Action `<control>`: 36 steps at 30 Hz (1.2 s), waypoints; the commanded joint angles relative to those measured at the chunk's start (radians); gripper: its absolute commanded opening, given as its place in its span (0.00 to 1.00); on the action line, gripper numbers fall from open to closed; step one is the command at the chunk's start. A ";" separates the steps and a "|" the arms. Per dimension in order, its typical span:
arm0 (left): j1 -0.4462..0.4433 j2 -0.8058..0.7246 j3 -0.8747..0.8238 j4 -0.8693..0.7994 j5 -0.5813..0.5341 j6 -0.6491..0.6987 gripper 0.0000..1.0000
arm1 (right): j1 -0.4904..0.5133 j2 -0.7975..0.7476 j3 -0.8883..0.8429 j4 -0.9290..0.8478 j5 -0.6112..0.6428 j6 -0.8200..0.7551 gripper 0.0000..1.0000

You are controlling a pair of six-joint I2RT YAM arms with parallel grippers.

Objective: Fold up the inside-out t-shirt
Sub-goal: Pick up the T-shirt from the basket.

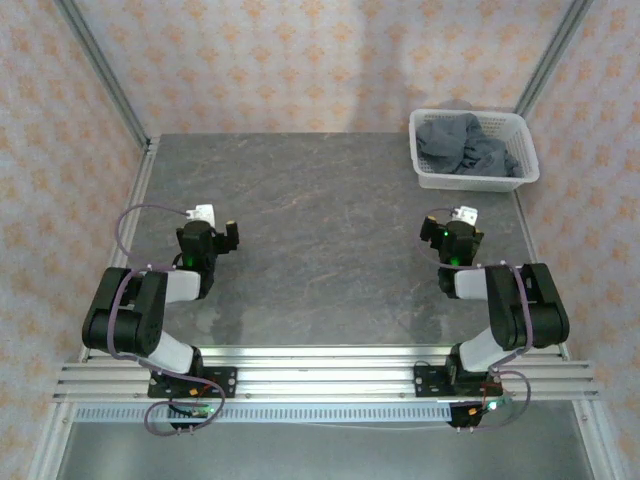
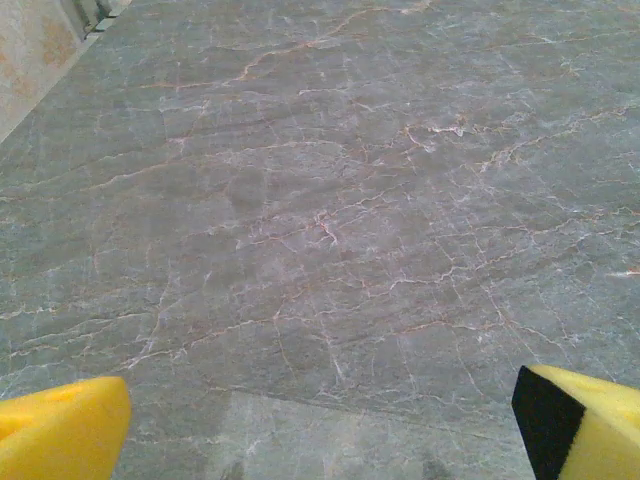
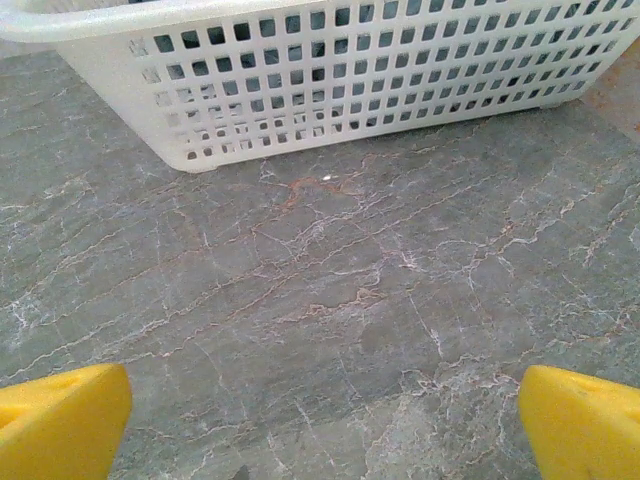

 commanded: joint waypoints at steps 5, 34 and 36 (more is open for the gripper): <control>-0.010 -0.009 0.018 0.031 -0.004 0.015 1.00 | -0.008 -0.009 0.026 -0.011 -0.063 -0.031 0.99; -0.010 -0.009 0.019 0.029 -0.003 0.014 1.00 | -0.001 -0.532 0.270 -0.888 0.132 0.389 0.99; -0.010 -0.010 0.018 0.029 -0.003 0.014 1.00 | -0.001 -0.518 0.350 -0.990 0.072 0.406 0.99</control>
